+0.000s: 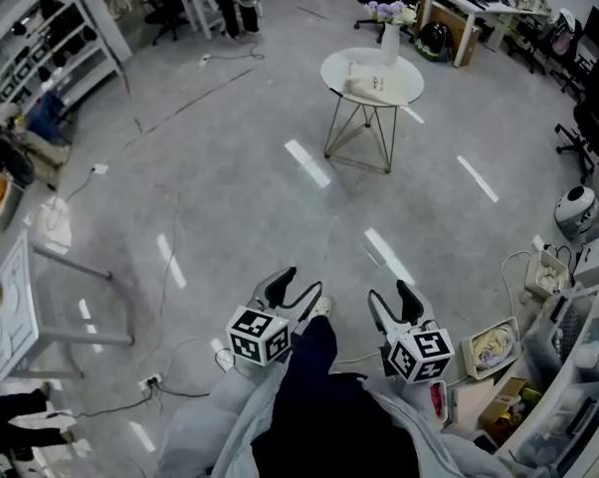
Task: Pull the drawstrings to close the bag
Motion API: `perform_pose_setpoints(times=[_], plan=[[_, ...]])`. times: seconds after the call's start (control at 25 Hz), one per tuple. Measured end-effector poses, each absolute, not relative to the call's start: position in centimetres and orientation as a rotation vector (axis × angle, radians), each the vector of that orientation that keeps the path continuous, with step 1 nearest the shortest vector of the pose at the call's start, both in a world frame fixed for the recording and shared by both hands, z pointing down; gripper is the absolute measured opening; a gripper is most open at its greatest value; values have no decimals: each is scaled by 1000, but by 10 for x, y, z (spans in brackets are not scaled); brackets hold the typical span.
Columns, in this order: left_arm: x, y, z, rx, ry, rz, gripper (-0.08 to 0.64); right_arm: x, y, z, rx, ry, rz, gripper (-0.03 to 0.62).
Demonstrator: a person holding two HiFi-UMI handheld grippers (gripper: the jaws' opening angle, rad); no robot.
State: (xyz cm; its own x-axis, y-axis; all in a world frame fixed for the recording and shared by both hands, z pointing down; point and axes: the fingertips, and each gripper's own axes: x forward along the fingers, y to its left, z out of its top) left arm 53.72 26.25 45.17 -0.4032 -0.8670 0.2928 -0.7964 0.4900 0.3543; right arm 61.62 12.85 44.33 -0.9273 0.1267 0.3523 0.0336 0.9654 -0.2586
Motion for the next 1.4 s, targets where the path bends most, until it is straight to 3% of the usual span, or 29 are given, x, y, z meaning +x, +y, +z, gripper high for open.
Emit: perform_pose_setpoints(times=[0.72,1.4], plan=[[342,219,435,1479,-2299,-178,259,433,82,426,-4,-2768,318,267],[322,235,466,1439,-2224,-229,259,397,100,447,-29,-2696,305,267]])
